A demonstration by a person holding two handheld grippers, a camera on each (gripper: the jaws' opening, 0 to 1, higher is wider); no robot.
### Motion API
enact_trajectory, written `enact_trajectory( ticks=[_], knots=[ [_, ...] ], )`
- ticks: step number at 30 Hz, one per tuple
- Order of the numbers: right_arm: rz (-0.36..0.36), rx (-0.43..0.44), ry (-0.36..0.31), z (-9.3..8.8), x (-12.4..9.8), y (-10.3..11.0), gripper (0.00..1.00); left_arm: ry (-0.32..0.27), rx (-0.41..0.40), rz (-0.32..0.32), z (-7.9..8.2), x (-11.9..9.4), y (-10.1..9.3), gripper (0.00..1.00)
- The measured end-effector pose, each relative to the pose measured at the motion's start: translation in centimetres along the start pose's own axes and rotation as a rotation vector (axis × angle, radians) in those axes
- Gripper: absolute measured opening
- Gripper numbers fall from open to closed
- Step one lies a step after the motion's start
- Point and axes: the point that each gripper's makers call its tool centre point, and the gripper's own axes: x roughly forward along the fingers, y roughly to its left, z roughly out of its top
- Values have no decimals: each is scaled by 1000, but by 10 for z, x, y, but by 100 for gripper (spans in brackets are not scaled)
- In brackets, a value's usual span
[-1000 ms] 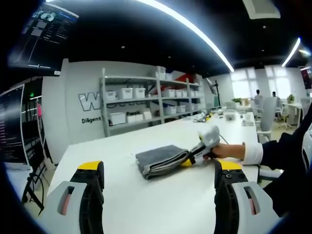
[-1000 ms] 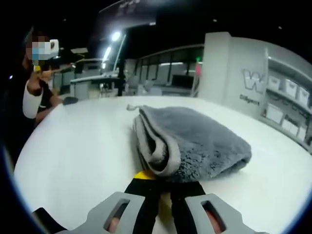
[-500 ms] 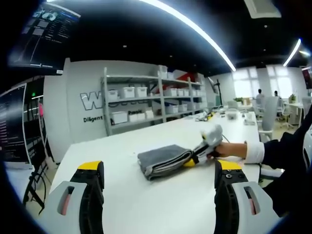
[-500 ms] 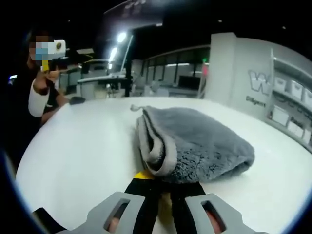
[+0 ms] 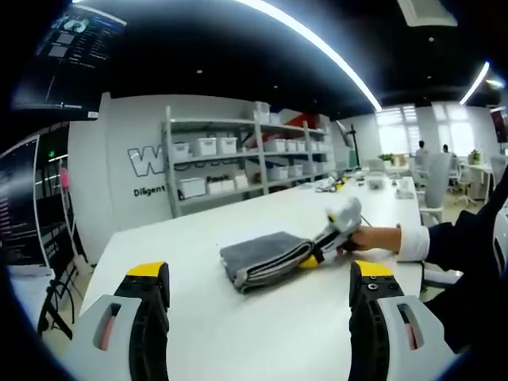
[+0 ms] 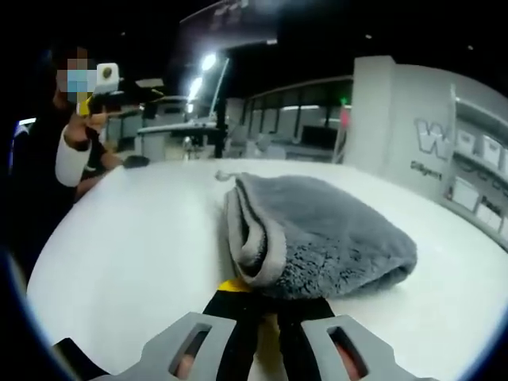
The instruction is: Open the folded towel by lifting each exposed corner and separating the folded layers until the towel lies flat within the target outline without major curled edges
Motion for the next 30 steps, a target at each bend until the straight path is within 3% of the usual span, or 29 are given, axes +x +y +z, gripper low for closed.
enact_trajectory(
  ticks=[11, 20, 30],
  knots=[
    [75, -35, -5, 2, 0, 16, 1, 24, -11, -8, -8, 4, 3, 93],
    [119, -48, -3, 2, -1, 27, 1, -25, -36, -16, -2, 4, 4, 95],
    [173, -41, 2, 2, -4, 38, 1, -16, -35, -19, -7, 7, 7, 94]
  ],
)
